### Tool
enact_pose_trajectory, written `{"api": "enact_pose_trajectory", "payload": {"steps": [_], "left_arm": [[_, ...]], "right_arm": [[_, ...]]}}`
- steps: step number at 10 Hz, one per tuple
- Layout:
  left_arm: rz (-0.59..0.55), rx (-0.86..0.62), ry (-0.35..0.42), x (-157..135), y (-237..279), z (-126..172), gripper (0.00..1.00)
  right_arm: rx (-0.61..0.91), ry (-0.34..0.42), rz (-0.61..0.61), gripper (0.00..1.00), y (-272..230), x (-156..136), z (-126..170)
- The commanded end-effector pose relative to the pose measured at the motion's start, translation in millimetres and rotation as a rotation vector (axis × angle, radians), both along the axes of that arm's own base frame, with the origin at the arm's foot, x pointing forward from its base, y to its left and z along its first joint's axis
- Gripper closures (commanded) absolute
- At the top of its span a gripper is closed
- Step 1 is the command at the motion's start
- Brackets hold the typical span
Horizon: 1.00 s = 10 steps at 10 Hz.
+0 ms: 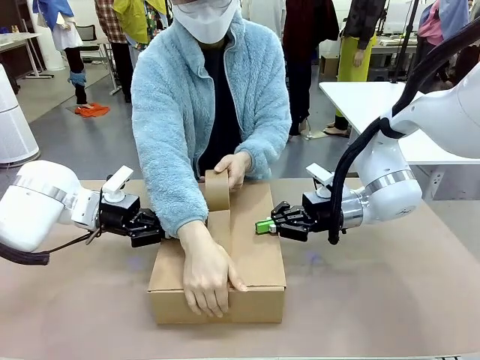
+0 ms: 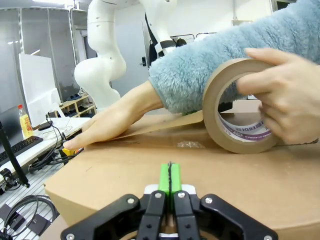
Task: Wrap the clocks to prevent damage.
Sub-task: After the human seals the box with tape, release both hands from the side flaps of the Package Box.
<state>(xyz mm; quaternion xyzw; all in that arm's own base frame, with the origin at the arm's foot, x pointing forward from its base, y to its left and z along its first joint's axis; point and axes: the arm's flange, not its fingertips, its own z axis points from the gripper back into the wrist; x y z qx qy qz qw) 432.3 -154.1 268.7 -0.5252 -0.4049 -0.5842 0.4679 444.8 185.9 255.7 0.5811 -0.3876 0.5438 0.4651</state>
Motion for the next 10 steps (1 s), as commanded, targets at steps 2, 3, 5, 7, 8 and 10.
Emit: {"api": "enact_pose_trajectory", "payload": {"steps": [2,3,5,7,8,10], "left_arm": [[0.002,0.012,0.005,0.5,-0.2,-0.7,1.0],[0.002,0.012,0.005,0.5,-0.2,-0.7,1.0],[0.002,0.012,0.005,0.5,-0.2,-0.7,1.0],[0.002,0.012,0.005,0.5,-0.2,-0.7,1.0],[0.002,0.012,0.005,0.5,-0.2,-0.7,1.0],[0.002,0.012,0.005,0.5,-0.2,-0.7,1.0]], "right_arm": [[-0.008,-0.004,-0.025,0.99,3.3,-5.3,-1.5],[-0.008,-0.004,-0.025,0.99,3.3,-5.3,-1.5],[-0.008,-0.004,-0.025,0.99,3.3,-5.3,-1.5],[-0.008,-0.004,-0.025,0.99,3.3,-5.3,-1.5],[-0.008,-0.004,-0.025,0.99,3.3,-5.3,-1.5],[-0.008,-0.004,-0.025,0.99,3.3,-5.3,-1.5]]}}
